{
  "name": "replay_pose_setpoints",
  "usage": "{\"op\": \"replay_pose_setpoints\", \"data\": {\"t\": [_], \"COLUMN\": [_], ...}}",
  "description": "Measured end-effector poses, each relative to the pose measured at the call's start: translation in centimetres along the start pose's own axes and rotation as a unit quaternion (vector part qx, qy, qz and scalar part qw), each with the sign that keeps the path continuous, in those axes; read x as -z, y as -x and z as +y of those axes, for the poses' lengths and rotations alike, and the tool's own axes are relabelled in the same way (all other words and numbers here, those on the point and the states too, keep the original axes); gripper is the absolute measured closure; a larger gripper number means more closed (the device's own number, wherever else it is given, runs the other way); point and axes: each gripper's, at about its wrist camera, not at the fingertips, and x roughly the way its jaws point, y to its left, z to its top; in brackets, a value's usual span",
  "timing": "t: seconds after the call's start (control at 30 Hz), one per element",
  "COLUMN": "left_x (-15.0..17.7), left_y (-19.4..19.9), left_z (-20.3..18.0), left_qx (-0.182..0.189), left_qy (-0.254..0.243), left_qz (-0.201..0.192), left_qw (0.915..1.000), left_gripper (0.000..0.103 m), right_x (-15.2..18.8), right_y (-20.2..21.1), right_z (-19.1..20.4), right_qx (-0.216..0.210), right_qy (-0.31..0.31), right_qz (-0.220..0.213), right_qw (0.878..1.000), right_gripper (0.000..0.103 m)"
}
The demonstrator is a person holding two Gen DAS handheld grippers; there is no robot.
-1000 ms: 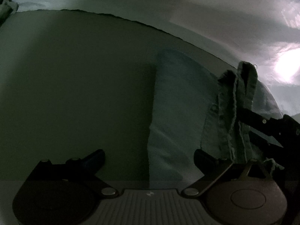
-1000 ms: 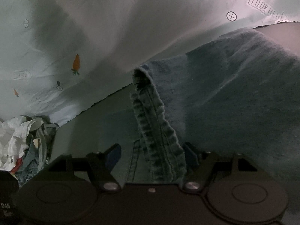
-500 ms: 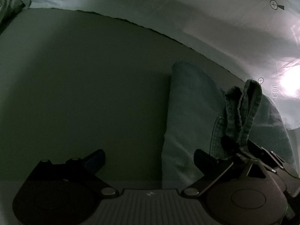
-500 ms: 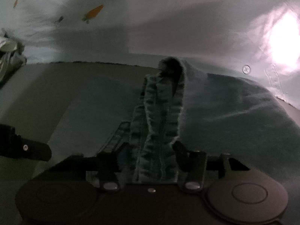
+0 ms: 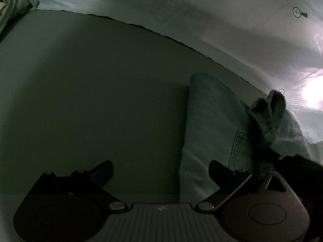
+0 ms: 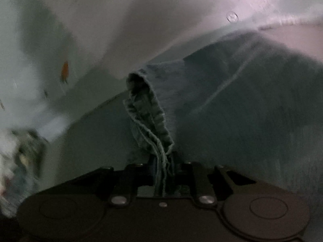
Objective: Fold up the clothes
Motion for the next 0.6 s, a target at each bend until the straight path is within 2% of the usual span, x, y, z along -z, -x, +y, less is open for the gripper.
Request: {"op": "replay_pose_setpoints", "data": {"t": [0.07,0.17,0.27,0.4,0.47,0.53,0.57,0.6], "left_x": [0.1,0.2,0.2,0.2,0.1,0.1,0.1,0.2], "left_y": [0.0,0.3,0.6,1.5,1.9,2.5,2.8,3.3], "left_z": [0.1,0.5,0.9,2.1,3.3,4.7,5.3,5.8], "left_qx": [0.001,0.001,-0.001,-0.011,-0.022,-0.031,-0.034,-0.035], "left_qy": [0.0,-0.001,-0.002,0.011,0.027,0.05,0.06,0.064], "left_qz": [0.001,0.001,0.0,-0.009,-0.014,-0.018,-0.022,-0.027], "left_qw": [1.0,1.0,1.0,0.9998,0.9993,0.9981,0.9974,0.9969], "left_gripper": [0.004,0.004,0.004,0.004,0.004,0.004,0.004,0.004], "right_x": [-0.8,-1.9,-2.9,-1.6,0.5,3.4,4.9,6.4], "right_y": [1.2,3.4,5.6,5.5,3.2,-0.6,-2.7,-4.6], "right_z": [-1.4,-1.9,-0.1,4.6,5.9,5.6,4.8,3.5], "right_qx": [-0.069,-0.16,-0.234,-0.314,-0.318,-0.244,-0.179,-0.121], "right_qy": [-0.066,-0.123,-0.128,-0.104,-0.098,-0.056,-0.04,-0.032], "right_qz": [0.0,-0.006,-0.007,0.029,0.058,0.092,0.113,0.133], "right_qw": [0.995,0.979,0.964,0.943,0.941,0.964,0.977,0.983], "right_gripper": [0.089,0.089,0.089,0.089,0.089,0.089,0.089,0.091]}}
